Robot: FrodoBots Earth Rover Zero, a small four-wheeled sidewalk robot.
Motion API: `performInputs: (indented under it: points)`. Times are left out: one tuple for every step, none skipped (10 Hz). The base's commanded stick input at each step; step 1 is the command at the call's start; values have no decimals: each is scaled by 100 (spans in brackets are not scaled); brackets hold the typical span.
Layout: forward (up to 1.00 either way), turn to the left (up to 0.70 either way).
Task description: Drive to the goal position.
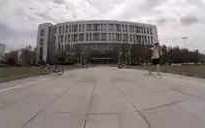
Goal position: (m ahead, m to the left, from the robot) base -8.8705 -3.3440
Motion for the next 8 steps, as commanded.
performInputs:
  points:
    - [-100, 0]
    - [-100, 0]
    - [-100, 0]
    - [-100, 0]
    - [-100, 0]
    - [-100, 0]
    - [-100, 0]
    - [-100, 0]
